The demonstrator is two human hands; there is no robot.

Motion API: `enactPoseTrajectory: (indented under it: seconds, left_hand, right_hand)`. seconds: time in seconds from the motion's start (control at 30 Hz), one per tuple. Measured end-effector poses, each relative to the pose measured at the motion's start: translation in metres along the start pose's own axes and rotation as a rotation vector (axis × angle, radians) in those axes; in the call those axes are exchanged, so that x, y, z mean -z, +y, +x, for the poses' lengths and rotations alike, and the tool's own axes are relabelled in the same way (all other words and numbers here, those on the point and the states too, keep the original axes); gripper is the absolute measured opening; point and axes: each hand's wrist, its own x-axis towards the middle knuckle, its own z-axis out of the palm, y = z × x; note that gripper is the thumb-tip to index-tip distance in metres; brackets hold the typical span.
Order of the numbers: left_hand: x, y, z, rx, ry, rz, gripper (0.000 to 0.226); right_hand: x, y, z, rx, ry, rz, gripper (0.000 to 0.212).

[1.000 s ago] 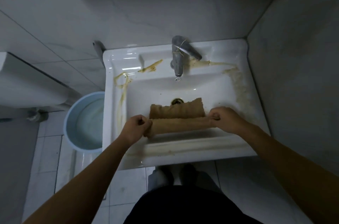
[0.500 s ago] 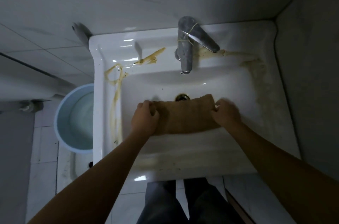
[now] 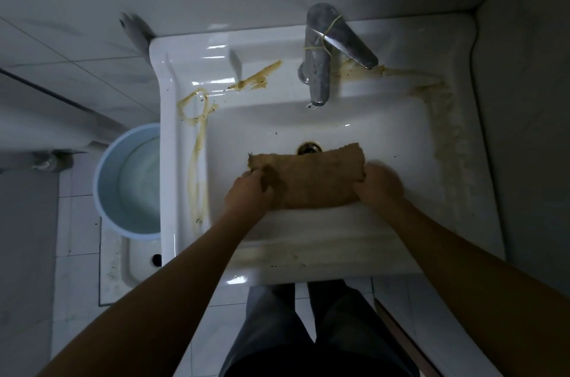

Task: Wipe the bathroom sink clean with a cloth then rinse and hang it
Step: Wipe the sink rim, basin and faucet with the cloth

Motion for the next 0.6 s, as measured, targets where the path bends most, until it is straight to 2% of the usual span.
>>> enactPoseTrajectory:
  seconds: [0.1, 0.2, 0.33, 0.4, 0.5, 0.6]
  left_hand:
    - [0.005, 0.001, -0.001, 0.039, -0.043, -0.115, 0.034]
    - [0.013, -0.003, -0.007, 0.084, -0.033, -0.247, 0.034]
    - [0.025, -0.011, -0.019, 0.164, 0.039, -0.371, 0.037]
    - [0.027, -0.016, -0.024, 0.164, 0.079, -0.389, 0.040]
    - [0.027, -0.019, -0.029, 0.151, 0.104, -0.420, 0.039]
    - [0.025, -0.018, -0.033, 0.163, 0.125, -0.444, 0.035]
  right_hand:
    - [0.011, -0.011, -0.007, 0.009, -0.073, 0.274, 0.019]
    - [0.015, -0.038, -0.017, 0.119, -0.090, 0.505, 0.029]
    - [0.013, -0.093, -0.047, 0.366, -0.269, 0.582, 0.036]
    - [0.004, -0.108, -0.055, 0.406, -0.355, 0.521, 0.041]
    - [-0.017, -0.106, -0.043, 0.308, -0.250, 0.349, 0.036]
    - [-0.034, -0.093, -0.026, 0.068, -0.220, 0.246, 0.048]
